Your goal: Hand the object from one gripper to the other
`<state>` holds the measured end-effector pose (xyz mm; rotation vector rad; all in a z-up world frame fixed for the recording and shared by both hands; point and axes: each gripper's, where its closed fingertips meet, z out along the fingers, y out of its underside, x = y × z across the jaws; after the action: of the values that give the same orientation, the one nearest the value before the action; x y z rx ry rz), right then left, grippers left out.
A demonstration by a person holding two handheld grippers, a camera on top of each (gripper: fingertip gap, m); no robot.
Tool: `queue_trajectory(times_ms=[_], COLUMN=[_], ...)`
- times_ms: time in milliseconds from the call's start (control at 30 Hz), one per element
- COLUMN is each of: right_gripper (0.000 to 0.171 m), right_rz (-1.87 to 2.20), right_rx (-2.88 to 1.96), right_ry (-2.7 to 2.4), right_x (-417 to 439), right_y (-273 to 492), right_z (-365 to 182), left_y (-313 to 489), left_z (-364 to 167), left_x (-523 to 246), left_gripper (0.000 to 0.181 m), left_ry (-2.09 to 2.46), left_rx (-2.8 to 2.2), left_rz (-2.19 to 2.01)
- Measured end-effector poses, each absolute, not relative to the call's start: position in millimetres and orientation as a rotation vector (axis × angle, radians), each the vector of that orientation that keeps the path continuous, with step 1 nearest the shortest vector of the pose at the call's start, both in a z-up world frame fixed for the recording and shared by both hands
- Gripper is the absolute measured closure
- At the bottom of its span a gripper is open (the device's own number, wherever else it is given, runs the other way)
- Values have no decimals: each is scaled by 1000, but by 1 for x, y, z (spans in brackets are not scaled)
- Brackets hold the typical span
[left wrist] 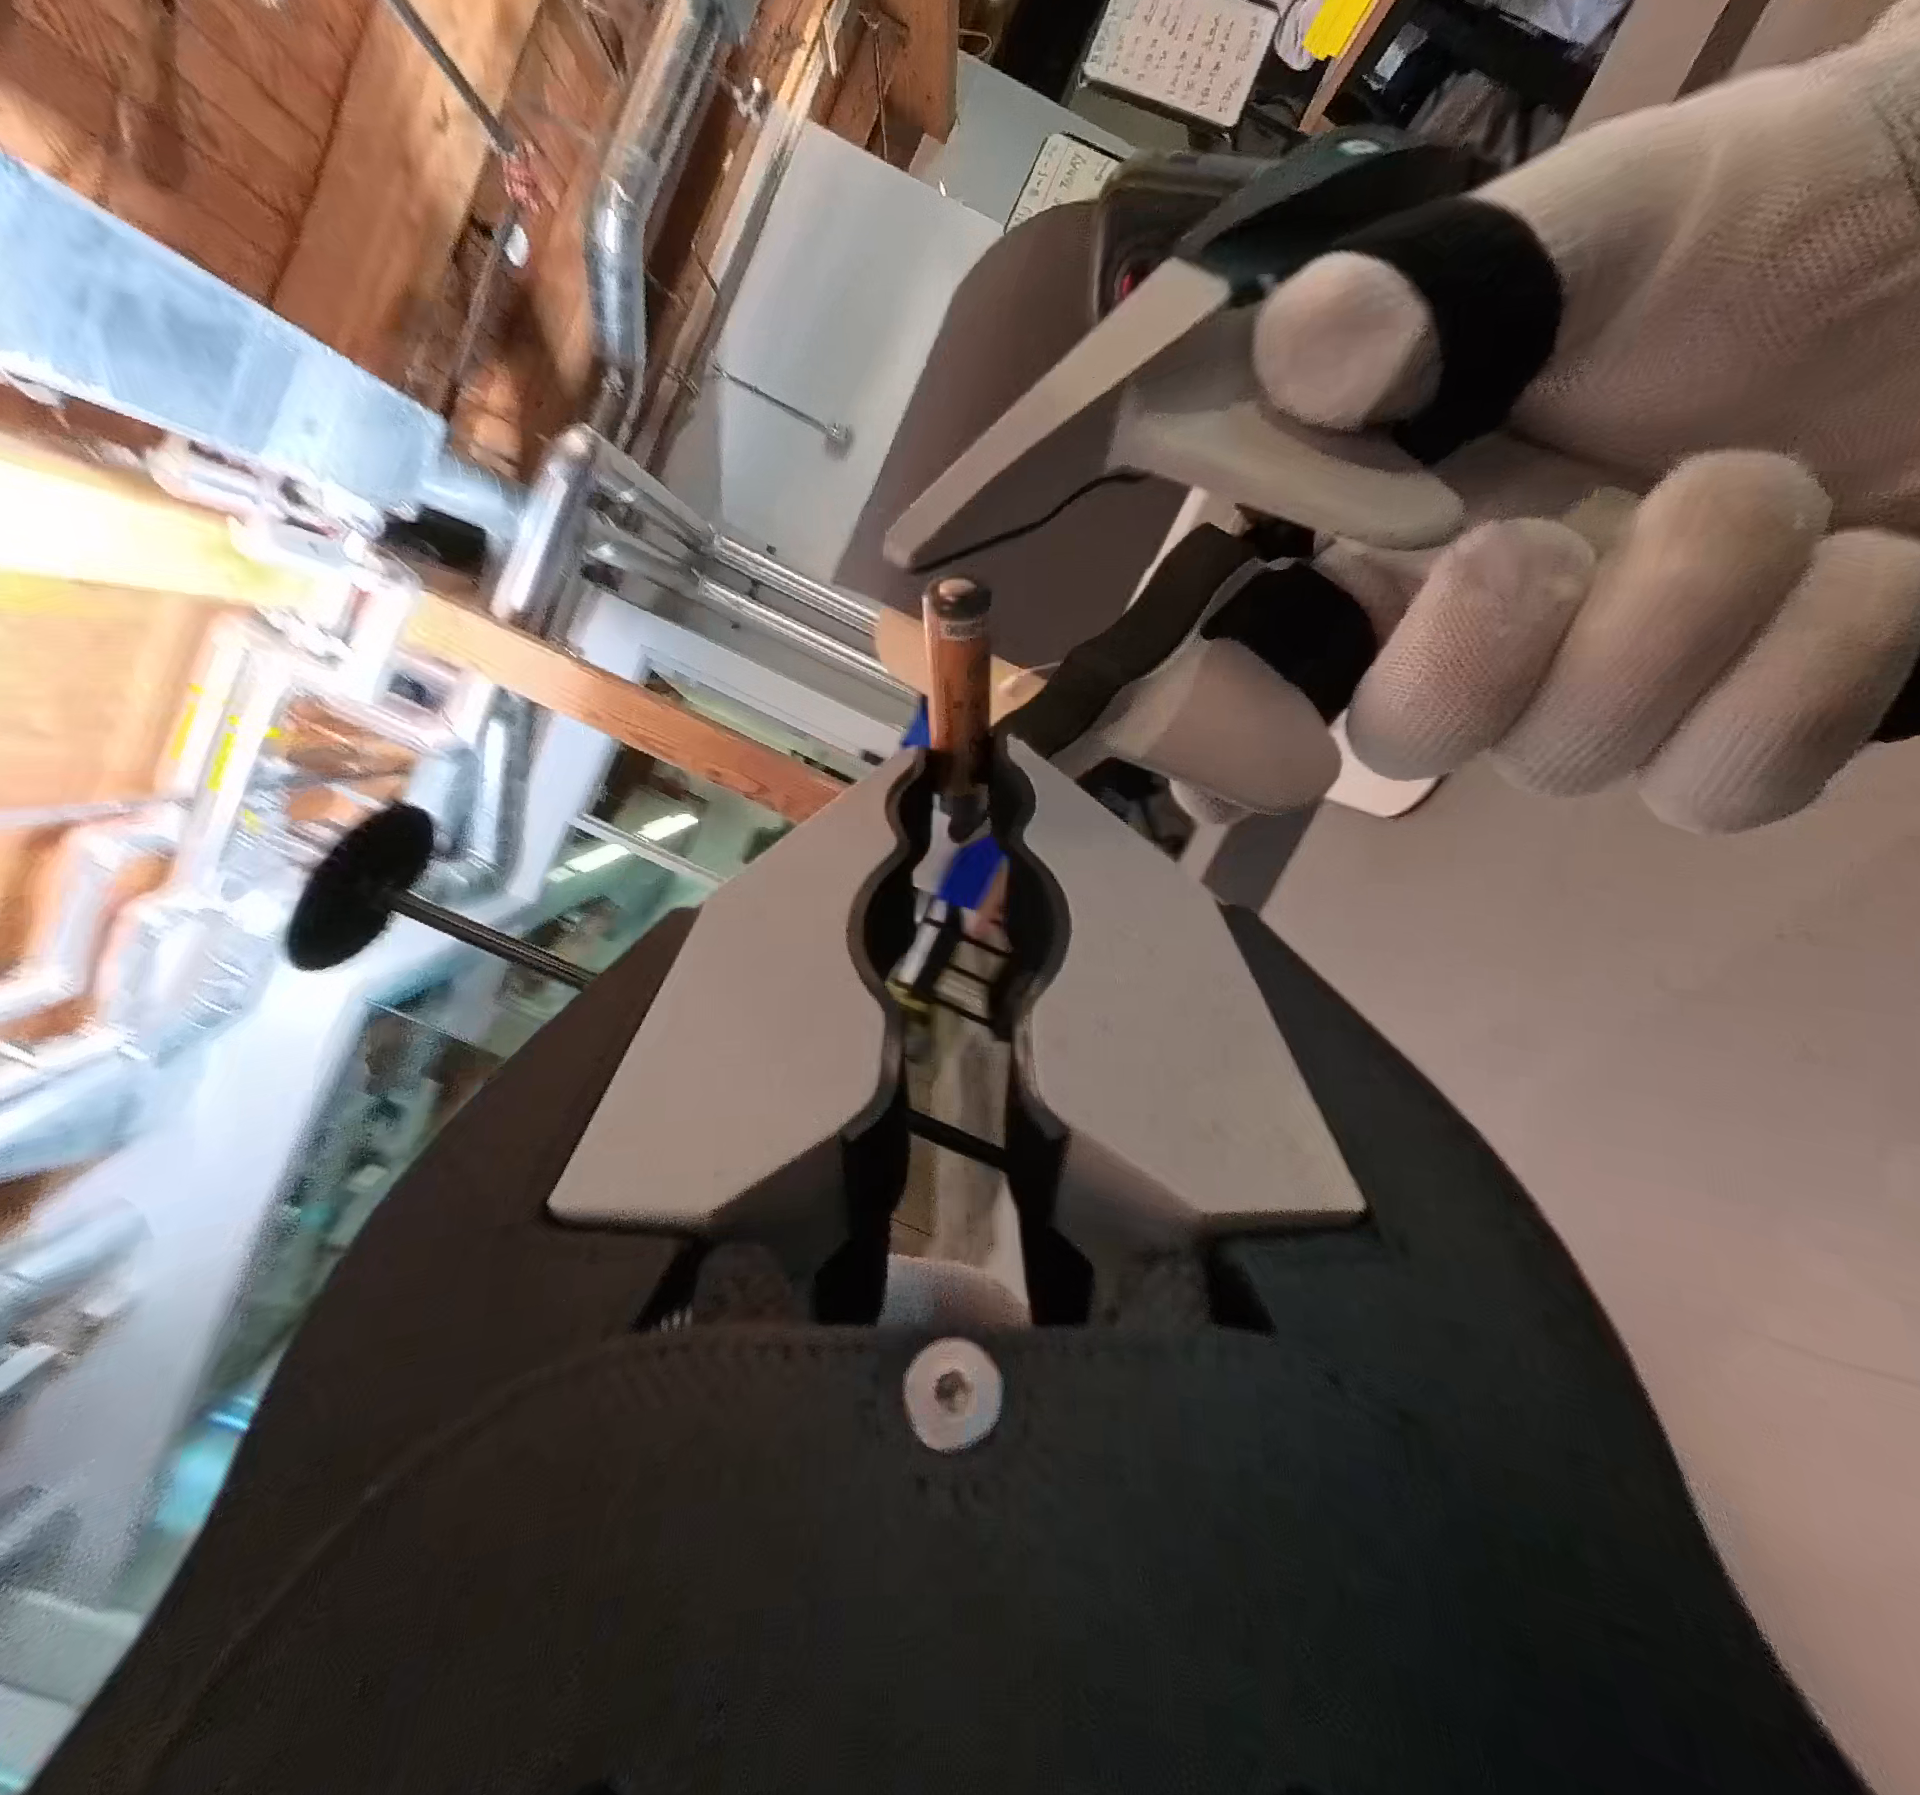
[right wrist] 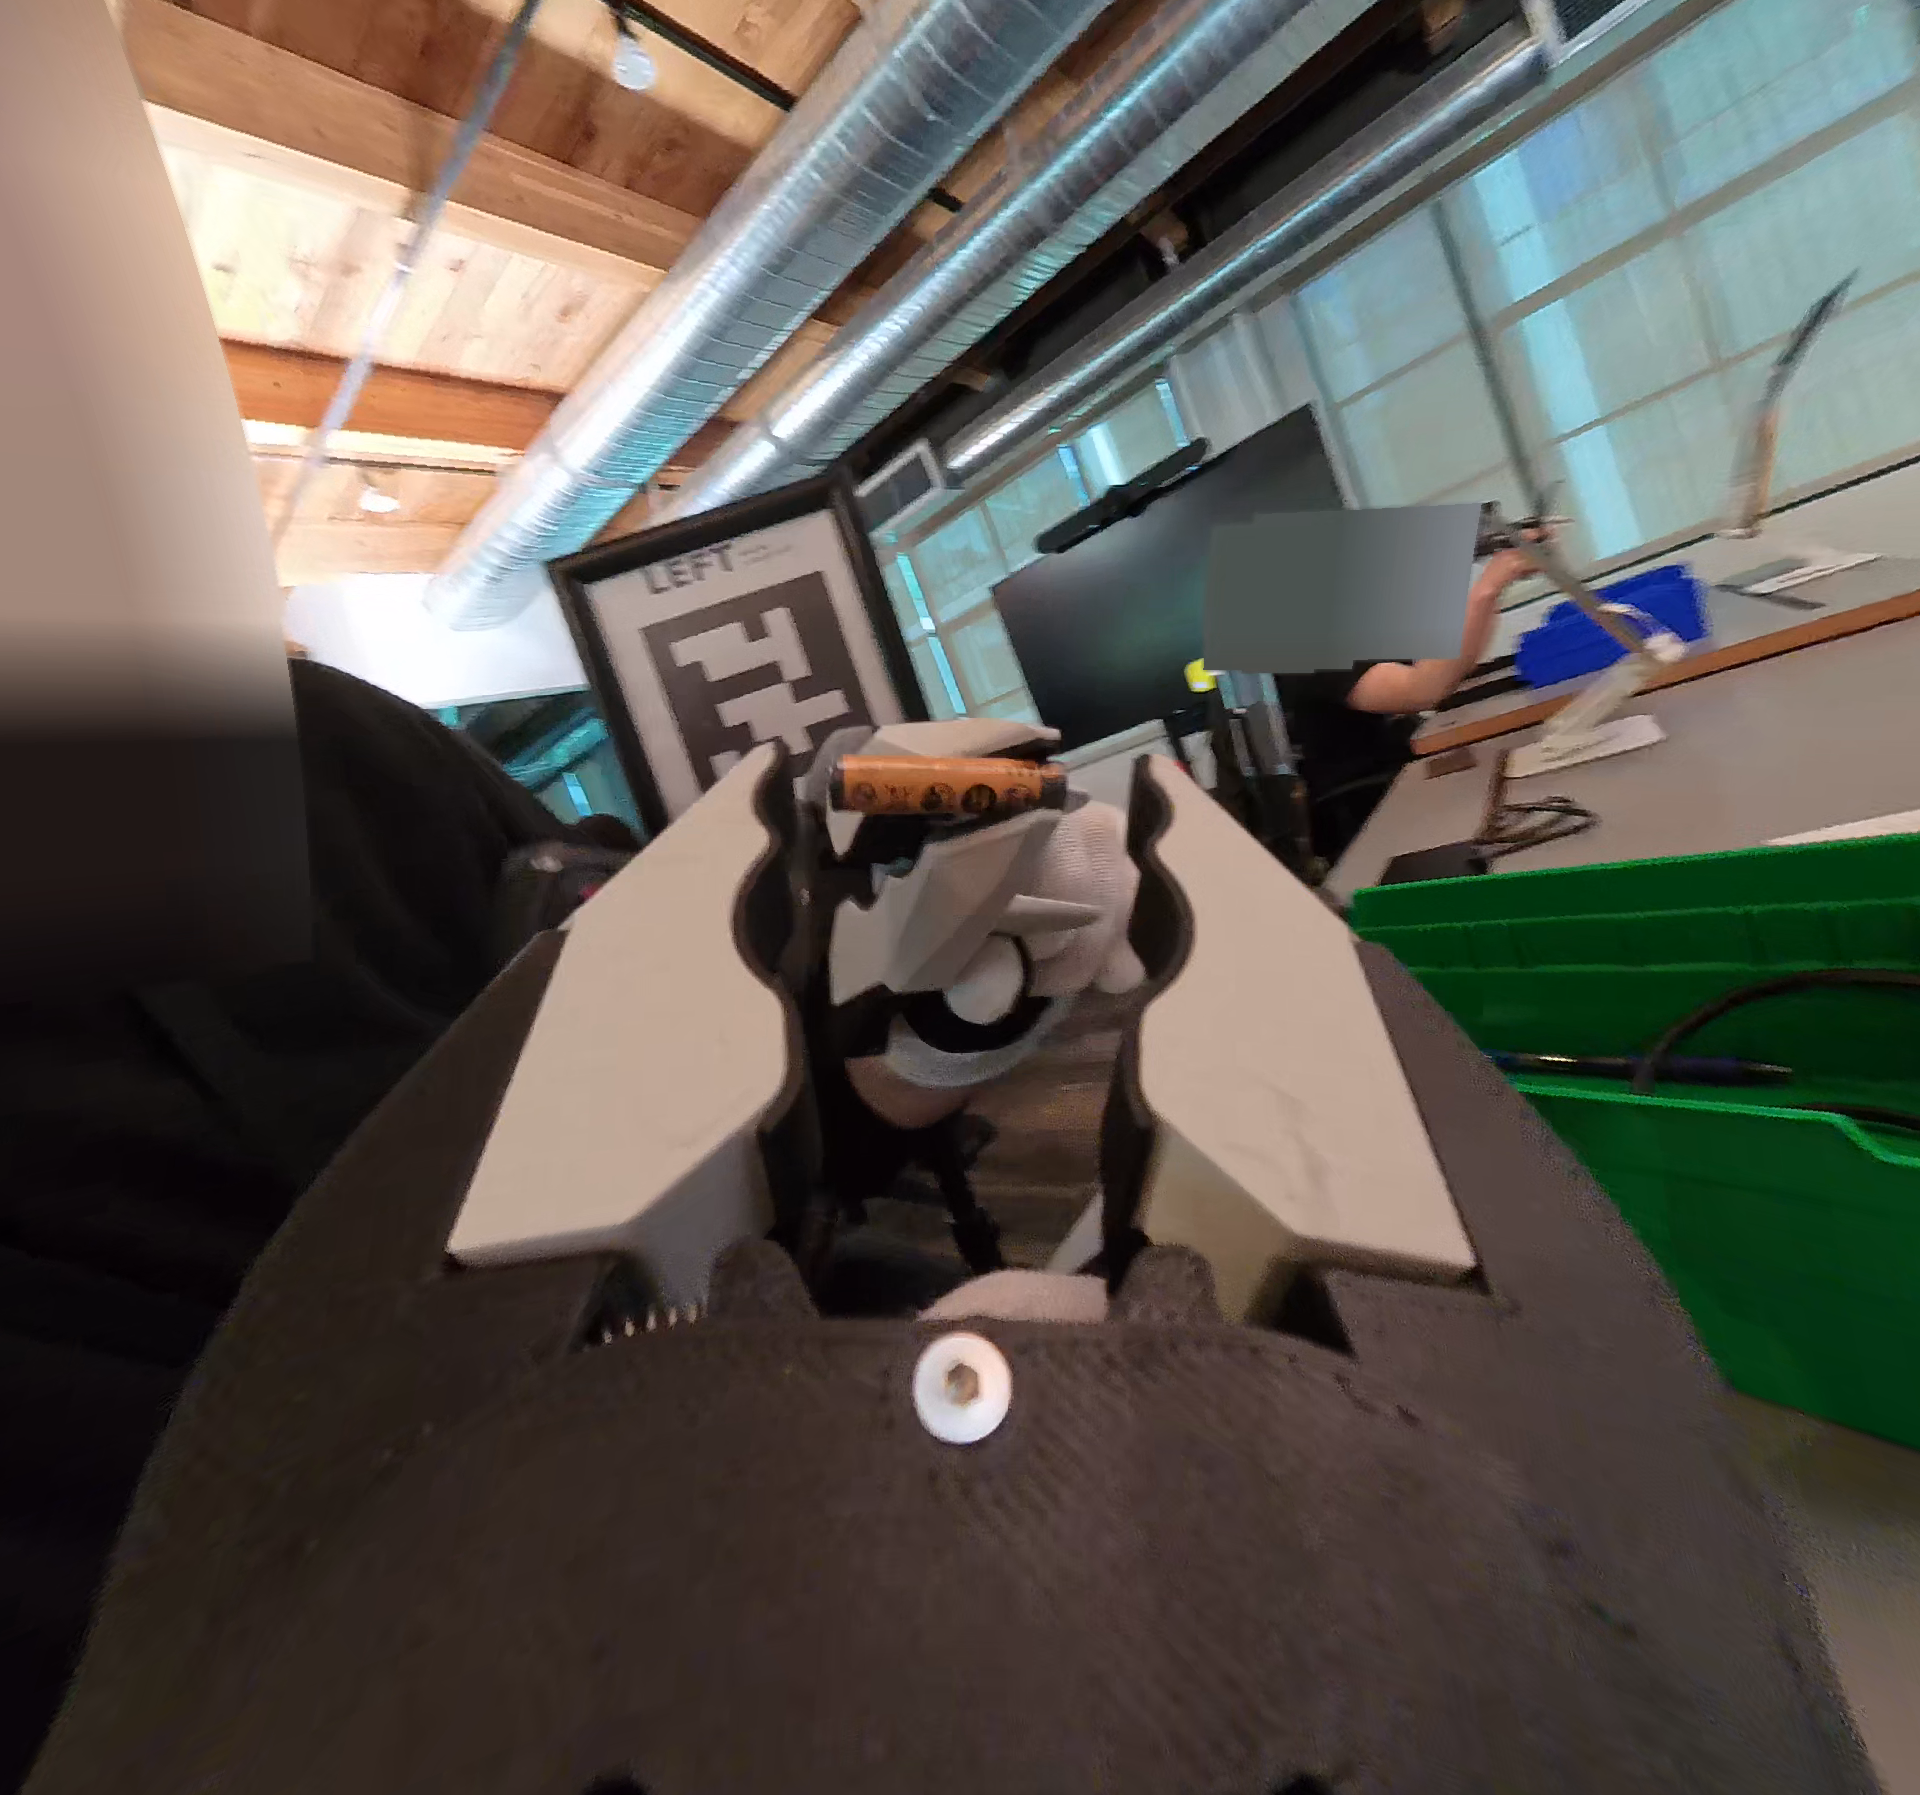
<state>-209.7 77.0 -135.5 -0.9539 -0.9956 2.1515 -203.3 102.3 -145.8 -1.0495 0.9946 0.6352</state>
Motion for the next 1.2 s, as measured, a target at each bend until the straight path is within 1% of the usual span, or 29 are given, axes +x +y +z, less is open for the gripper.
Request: queue_trajectory(times_ms=[67, 100, 233, 333, 400, 500, 700, 1000, 1200], right_gripper=[102, 102, 111, 114, 111, 109, 116, 121, 129], right_rz=[2055, 1973, 1517, 1035, 751, 505, 437, 399, 369], right_rx=[-958, -950, -894, -807, -721, -599, -521, -492, -478], right_ry=[-996, -1004, -1172, -1345, -1440, -1512, -1561, -1610, -1611], right_x=[-208, -207, -204, -205, -206, -207, -210, -211, -211], right_y=[85, 89, 94, 97, 95, 86, 73, 69, 69], right_z=[-135, -133, -135, -146, -152, -156, -162, -170, -170], left_y=[107, 110, 114, 101, 93, 86, 75, 69, 67], left_z=[-146, -147, -156, -171, -173, -172, -175, -183, -185], left_x=[-212, -216, -228, -218, -211, -204, -195, -190, -188], left_gripper=[174, 173, 173, 173, 172, 173, 173, 173, 173], left_ry=[956, 930, 806, 808, 785, 743, 748, 776, 781], left_rx=[-1158, -1239, -1569, -1766, -1815, -1834, -1864, -1879, -1877], left_rz=[526, 439, -31, -436, -660, -891, -1133, -1244, -1281])
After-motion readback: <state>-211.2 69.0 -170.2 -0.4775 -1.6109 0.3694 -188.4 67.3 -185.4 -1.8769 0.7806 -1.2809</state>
